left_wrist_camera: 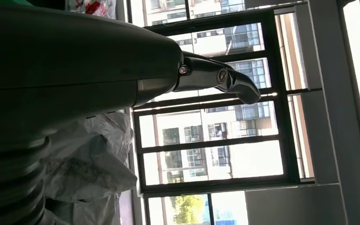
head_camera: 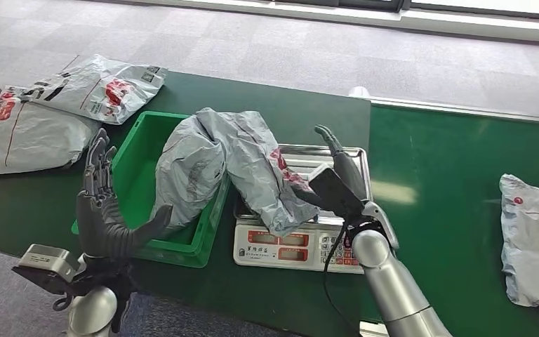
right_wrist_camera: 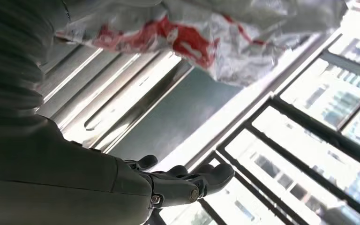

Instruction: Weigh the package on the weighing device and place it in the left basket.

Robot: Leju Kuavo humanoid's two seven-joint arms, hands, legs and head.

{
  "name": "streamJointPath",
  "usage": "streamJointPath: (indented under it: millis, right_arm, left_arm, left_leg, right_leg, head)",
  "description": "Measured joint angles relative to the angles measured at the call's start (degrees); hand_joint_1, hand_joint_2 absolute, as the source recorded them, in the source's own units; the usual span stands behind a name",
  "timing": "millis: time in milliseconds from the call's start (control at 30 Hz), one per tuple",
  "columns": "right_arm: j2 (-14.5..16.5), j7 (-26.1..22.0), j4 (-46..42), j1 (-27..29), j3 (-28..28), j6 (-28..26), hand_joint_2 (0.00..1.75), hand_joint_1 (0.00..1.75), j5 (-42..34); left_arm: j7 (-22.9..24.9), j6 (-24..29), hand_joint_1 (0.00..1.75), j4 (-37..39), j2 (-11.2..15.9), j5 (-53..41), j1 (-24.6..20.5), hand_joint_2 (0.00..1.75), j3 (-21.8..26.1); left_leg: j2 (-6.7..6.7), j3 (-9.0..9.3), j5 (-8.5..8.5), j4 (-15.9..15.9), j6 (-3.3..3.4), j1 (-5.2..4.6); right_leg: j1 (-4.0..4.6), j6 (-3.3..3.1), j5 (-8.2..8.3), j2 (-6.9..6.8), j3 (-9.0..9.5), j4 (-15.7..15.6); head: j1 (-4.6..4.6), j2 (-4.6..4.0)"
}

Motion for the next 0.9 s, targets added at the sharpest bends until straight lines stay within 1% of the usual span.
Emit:
streamJointPath:
  millis: [133, 233, 300, 400, 500, 600, 700, 767, 833, 867, 900]
  right_arm:
    - [-0.7, -2.0, -4.9, 4.6, -3.4, -2.8, 1.75, 0.00, -2.0]
    - [-0.8, -5.7, -8.4, 8.5, -6.0, -7.1, 1.75, 0.00, -6.7]
    - [-0.8, -9.1, -11.2, 12.1, -8.4, -10.1, 1.75, 0.00, -10.6]
    - [-0.4, -14.7, -15.0, 17.4, -12.1, -14.2, 1.75, 0.00, -16.7]
    - [1.2, -20.7, -18.7, 20.4, -15.4, -19.9, 1.75, 0.00, -22.0]
    - [2.7, -23.8, -21.9, 21.5, -17.2, -24.4, 1.75, 0.00, -24.0]
    - [3.5, -25.7, -24.3, 21.4, -18.1, -27.5, 1.75, 0.00, -25.1]
    - [3.8, -25.9, -25.3, 20.7, -18.4, -28.4, 1.75, 0.00, -25.3]
    - [3.9, -25.4, -25.6, 19.9, -18.5, -28.5, 1.75, 0.00, -25.1]
    - [4.0, -25.2, -25.7, 19.6, -18.5, -28.5, 1.75, 0.00, -25.1]
    - [4.0, -24.9, -25.7, 19.4, -18.5, -28.5, 1.75, 0.00, -25.0]
  left_arm:
    - [1.3, 0.8, 0.00, -0.9, 0.6, -1.8, -2.1, 1.75, -1.4]
    - [4.0, 3.0, 0.00, -0.9, 1.0, -6.4, -4.6, 1.75, -3.1]
    - [8.2, 3.3, 0.00, -0.4, 1.2, -10.1, -7.3, 1.75, -4.5]
    - [16.6, 0.3, 0.00, 2.3, 1.6, -14.5, -12.3, 1.75, -6.7]
    - [22.1, -4.1, 0.00, 8.6, 1.5, -17.5, -17.8, 1.75, -9.5]
    - [24.6, -5.9, 0.00, 17.4, 0.0, -19.7, -23.2, 1.75, -12.8]
    - [26.4, -8.7, 0.00, 27.3, -2.7, -20.5, -28.4, 1.75, -15.8]
    - [27.2, -11.5, 0.00, 34.1, -4.9, -20.4, -31.5, 1.75, -17.9]
    - [27.4, -12.9, 0.00, 40.2, -7.1, -20.3, -33.6, 1.75, -19.7]
    - [27.5, -13.4, 0.09, 42.8, -8.0, -20.0, -34.5, 1.75, -20.5]
    - [27.8, -14.1, 0.52, 45.4, -8.8, -19.6, -35.3, 1.75, -21.2]
  left_leg:
    - [0.13, 0.02, -0.02, 0.0, -0.03, 0.00]
    - [0.05, 0.01, -0.02, 0.0, -0.02, -0.01]
    - [-0.18, -0.02, -0.02, 0.0, -0.01, 0.00]
    - [-0.27, -0.06, -0.02, 0.0, 0.00, -0.02]
    - [-0.16, -0.04, -0.02, 0.0, -0.01, -0.06]
    - [-0.06, -0.02, 0.00, 0.0, 0.01, -0.08]
    - [-0.04, -0.02, 0.03, 0.0, 0.05, -0.10]
    - [-0.02, -0.03, 0.05, 0.0, 0.09, -0.14]
    - [0.03, -0.03, 0.05, 0.0, 0.10, -0.17]
    - [0.05, -0.02, 0.05, 0.0, 0.10, -0.17]
    - [0.07, -0.03, 0.04, 0.0, 0.11, -0.18]
  right_leg:
    - [-0.01, 0.00, 0.01, 0.15, -0.04, 0.0]
    - [-0.01, 0.01, -0.01, 0.06, -0.04, 0.0]
    - [0.00, 0.04, -0.05, -0.15, 0.03, 0.0]
    - [-0.03, 0.04, -0.07, -0.23, 0.05, 0.0]
    - [-0.06, 0.05, -0.04, -0.11, -0.01, 0.0]
    - [-0.08, 0.07, 0.03, -0.02, -0.03, 0.0]
    - [-0.10, 0.08, 0.06, 0.00, -0.02, 0.0]
    - [-0.14, 0.11, 0.09, 0.01, -0.01, 0.0]
    - [-0.17, 0.14, 0.10, 0.07, -0.02, 0.0]
    - [-0.18, 0.14, 0.10, 0.10, -0.03, 0.0]
    - [-0.18, 0.14, 0.10, 0.11, -0.04, 0.0]
  head:
    - [0.01, 0.00]
    - [0.00, 0.00]
    - [0.01, 0.00]
    - [0.01, 0.00]
    - [0.01, 0.00]
    - [0.01, 0.00]
    - [0.01, 0.00]
    - [0.01, 0.00]
    - [0.01, 0.00]
    - [0.01, 0.00]
    - [0.01, 0.00]
